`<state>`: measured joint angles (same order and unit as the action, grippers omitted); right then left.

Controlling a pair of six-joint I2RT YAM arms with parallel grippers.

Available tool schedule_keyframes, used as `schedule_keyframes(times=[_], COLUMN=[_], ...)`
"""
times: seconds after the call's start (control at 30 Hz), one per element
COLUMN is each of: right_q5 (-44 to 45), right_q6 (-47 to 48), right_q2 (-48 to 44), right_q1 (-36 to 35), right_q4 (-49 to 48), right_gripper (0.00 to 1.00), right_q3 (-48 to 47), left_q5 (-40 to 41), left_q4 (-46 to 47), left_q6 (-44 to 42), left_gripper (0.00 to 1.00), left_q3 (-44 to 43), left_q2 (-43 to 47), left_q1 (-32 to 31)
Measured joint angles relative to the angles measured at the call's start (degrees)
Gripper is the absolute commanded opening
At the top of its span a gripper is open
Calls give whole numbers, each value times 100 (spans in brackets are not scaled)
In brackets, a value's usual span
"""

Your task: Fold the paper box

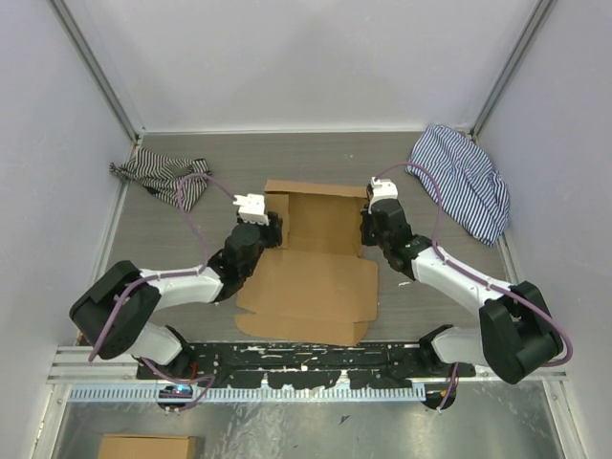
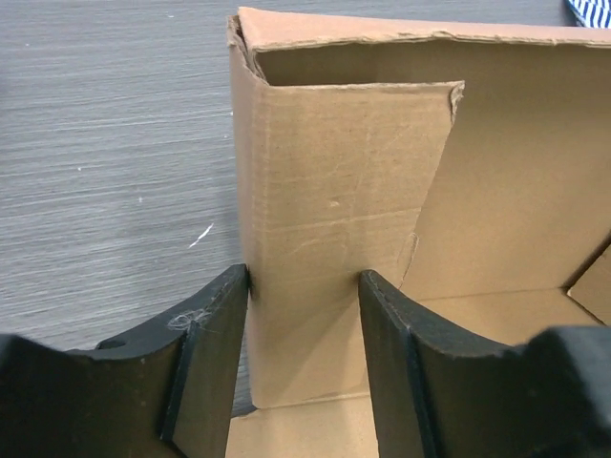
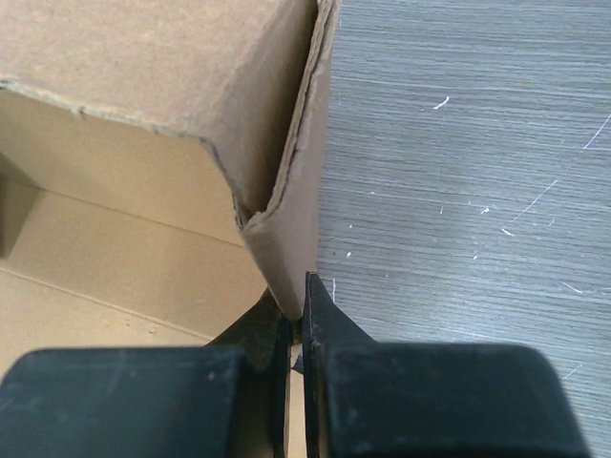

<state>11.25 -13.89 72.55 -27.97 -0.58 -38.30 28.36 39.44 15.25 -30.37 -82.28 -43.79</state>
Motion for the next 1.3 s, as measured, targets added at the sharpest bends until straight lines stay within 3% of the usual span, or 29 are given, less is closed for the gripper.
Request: schedule_keyframes(times=[0.17, 0.4, 0.5, 0.6, 0.67, 0.8, 0.97, 1.1, 1.23, 1.3], right_q5=[2, 2, 2, 7, 24, 33, 55, 164, 293, 339], right_q6=[9, 24, 24, 26, 31, 28, 13, -26, -105, -116], right_q2=[-20, -31, -87, -107, -107, -107, -107, -105, -87, -68], right_q1=[-33, -42, -44, -48, -48, -55, -164, -262, -319, -339], right_q4=[24, 24, 26, 28, 28, 26, 28, 50, 61, 61], right_gripper=[1, 1, 1, 1, 1, 1, 1, 1, 1, 1], right_q3=[0, 9, 52, 70, 70, 70, 70, 70, 59, 50], left_q5=[-90, 24, 177, 313, 435, 682, 1644, 2651, 3648, 3939], left_q4=[844, 1386, 1582, 1808, 1928, 2015, 2035, 2337, 3458, 3777], left_q6=[-98, -251, -326, -387, -463, -614, -1239, -2302, -3899, -4238], left_gripper=[58, 46, 34, 8, 0, 0, 0, 0, 0, 2], left_q3=[284, 352, 354, 354, 354, 352, 280, -131, -715, -844], left_q2=[-339, -695, -850, -1025, -1115, -1169, -1292, -1834, -2964, -3178], left_q1=[-46, -46, -42, -28, -17, -107, -538, -890, -1167, -1241])
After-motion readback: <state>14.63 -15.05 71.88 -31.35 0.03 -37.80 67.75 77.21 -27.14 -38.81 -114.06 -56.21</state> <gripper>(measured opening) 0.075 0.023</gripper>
